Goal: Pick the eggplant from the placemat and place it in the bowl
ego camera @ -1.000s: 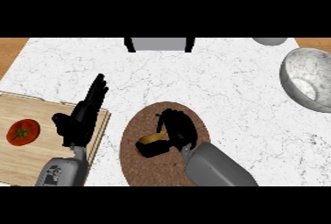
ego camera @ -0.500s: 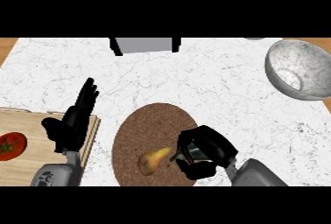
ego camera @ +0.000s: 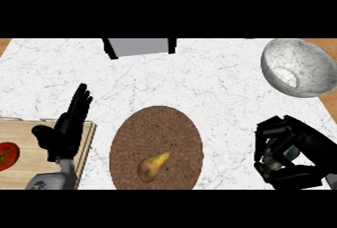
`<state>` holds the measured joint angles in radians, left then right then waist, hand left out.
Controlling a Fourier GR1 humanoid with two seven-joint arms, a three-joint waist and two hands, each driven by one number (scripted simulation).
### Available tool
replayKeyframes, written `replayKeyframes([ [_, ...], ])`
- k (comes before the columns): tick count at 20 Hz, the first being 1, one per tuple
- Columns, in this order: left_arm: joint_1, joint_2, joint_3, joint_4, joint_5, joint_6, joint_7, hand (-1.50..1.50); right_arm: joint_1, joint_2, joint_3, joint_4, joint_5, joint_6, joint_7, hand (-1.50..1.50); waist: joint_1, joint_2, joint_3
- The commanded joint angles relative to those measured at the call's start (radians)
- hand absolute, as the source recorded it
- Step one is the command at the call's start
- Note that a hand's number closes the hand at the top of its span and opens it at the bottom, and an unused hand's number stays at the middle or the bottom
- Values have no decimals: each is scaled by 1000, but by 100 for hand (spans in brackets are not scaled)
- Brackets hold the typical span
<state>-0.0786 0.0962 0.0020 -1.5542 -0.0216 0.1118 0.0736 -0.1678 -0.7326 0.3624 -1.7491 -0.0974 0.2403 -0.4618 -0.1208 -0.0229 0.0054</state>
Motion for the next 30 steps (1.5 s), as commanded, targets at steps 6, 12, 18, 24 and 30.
replayKeyframes([
  [6, -6, -16, -46, -86, -15, 3, 53, 0, 236, -380, -536, 26, -314, 234, -243, 150, 45, 8, -4],
  [12, -55, -19, -39, 26, -19, -19, -2, 0, 306, -437, -785, 89, -478, 360, -137, 150, 93, 20, -6],
  [18, -55, 5, -23, -11, 3, -58, 21, 0, 157, -445, -771, 192, -495, 374, 35, 150, 128, 25, -6],
  [24, -119, -46, -67, 12, -34, -23, 58, 0, 13, -406, -660, 237, -204, 184, 34, 150, 140, 28, -5],
  [30, -104, -49, -89, 25, -42, -44, 31, 0, -155, -328, -503, 438, 83, 56, -79, 150, 157, 32, -5],
])
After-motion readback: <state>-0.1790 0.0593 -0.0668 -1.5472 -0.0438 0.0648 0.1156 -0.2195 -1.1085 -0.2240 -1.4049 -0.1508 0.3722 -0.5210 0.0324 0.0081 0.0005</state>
